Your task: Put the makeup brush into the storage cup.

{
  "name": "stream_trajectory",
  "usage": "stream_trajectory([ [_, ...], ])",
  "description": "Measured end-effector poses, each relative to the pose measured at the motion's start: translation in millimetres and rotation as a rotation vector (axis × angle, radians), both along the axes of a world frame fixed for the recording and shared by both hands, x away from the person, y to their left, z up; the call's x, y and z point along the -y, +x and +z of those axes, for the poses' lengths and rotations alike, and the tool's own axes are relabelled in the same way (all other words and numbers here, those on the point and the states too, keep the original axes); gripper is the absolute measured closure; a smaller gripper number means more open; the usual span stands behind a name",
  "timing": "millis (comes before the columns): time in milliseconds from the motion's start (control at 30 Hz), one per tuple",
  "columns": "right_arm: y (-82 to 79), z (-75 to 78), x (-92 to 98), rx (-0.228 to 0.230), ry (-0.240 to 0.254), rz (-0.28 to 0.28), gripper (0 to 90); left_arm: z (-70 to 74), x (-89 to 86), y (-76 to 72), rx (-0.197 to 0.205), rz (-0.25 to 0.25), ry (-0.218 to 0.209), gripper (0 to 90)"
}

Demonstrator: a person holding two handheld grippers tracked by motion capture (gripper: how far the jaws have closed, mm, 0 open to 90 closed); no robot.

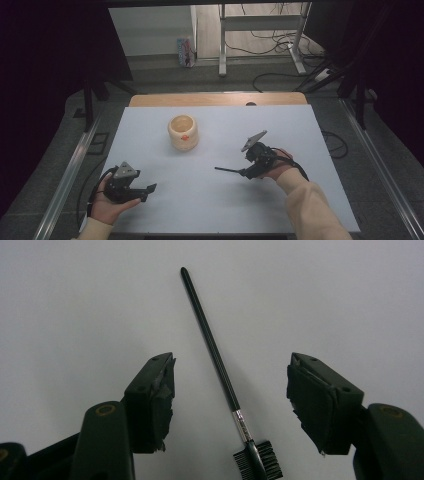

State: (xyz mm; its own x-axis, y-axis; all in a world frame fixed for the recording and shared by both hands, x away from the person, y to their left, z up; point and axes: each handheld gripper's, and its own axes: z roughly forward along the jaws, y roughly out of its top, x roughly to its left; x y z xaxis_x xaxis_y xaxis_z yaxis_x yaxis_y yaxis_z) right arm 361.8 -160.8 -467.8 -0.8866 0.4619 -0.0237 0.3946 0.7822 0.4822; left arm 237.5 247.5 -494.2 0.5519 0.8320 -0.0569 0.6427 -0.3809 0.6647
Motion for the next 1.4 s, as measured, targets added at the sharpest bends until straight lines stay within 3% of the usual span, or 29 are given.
stream_trajectory([
  [567, 7.7, -9.7, -14.8, -0.044, -0.093, 0.034, 39.9, 0.1, -0.7, -0.2, 0.001, 0.000, -0.003, 22.0],
  [1000, 14.6, -17.6, -23.3, -0.084, -0.174, 0.079, 56.5, -0.1, -1.1, 0.0, -0.002, 0.000, -0.004, 21.9],
  [1167, 17.0, -21.7, -26.9, -0.080, -0.242, 0.100, 64.5, -0.1, -2.1, 0.0, -0.002, 0.000, -0.005, 21.9],
  [1400, 18.4, -26.9, -27.5, -0.095, -0.289, 0.107, 69.9, 0.0, -2.6, 0.1, -0.001, -0.003, -0.004, 21.9],
])
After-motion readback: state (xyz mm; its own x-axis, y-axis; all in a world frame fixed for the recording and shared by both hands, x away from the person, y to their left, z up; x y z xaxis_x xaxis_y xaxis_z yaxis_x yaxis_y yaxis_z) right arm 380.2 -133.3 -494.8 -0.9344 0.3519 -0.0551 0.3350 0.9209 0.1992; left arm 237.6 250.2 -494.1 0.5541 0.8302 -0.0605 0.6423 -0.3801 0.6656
